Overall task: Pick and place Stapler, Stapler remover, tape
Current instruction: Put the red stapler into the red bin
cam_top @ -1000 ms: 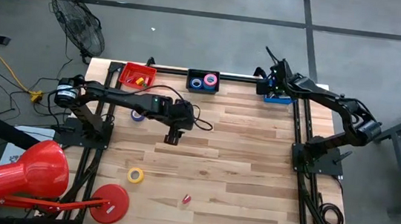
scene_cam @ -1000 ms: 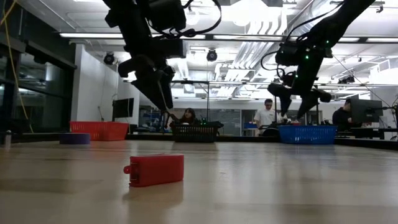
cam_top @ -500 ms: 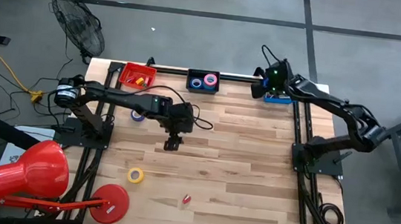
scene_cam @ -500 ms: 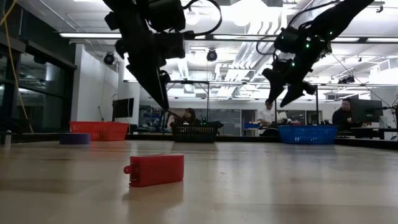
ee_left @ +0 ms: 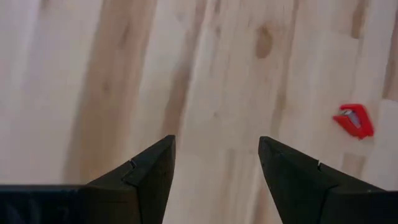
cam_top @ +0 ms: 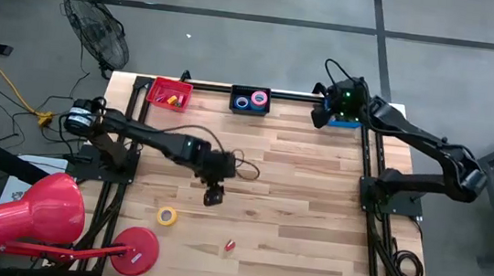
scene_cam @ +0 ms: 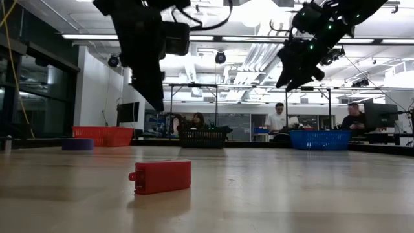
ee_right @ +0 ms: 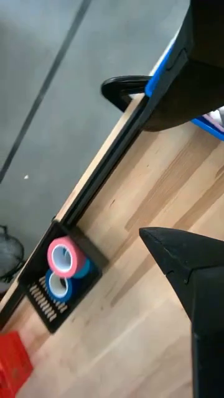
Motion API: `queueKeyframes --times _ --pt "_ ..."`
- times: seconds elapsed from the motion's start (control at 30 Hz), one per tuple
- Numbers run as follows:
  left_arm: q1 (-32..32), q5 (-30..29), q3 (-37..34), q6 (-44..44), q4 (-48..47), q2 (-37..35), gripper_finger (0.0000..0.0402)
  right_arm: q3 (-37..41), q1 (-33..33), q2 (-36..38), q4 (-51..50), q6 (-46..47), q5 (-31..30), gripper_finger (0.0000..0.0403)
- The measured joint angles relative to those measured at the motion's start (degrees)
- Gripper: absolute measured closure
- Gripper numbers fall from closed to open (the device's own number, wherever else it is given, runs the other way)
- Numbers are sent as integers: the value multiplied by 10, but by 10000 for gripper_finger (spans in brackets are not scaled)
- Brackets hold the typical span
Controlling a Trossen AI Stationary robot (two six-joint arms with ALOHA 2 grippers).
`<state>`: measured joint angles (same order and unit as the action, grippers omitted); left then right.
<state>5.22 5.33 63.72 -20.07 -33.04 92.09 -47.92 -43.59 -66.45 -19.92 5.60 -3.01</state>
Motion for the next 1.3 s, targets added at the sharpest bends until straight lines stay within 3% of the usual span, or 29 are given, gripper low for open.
queueKeyframes --times 0.3,0.57,0.8,0.97,1.13,1.3 --pt "112 -74 0 -148 5 0 174 0 37 35 -23 -6 -7 147" --pt "197 -137 0 -158 33 0 174 0 85 43 -74 12 -31 147" --pt "236 -209 0 -183 40 0 174 0 135 45 -95 47 -40 146" --pt "253 -218 -1 -208 95 27 174 0 176 46 -116 48 -86 147" --pt "252 -178 0 -231 181 68 174 0 211 51 -138 49 -94 147" --pt "252 -188 0 -283 236 101 174 0 234 53 -148 46 -105 147"
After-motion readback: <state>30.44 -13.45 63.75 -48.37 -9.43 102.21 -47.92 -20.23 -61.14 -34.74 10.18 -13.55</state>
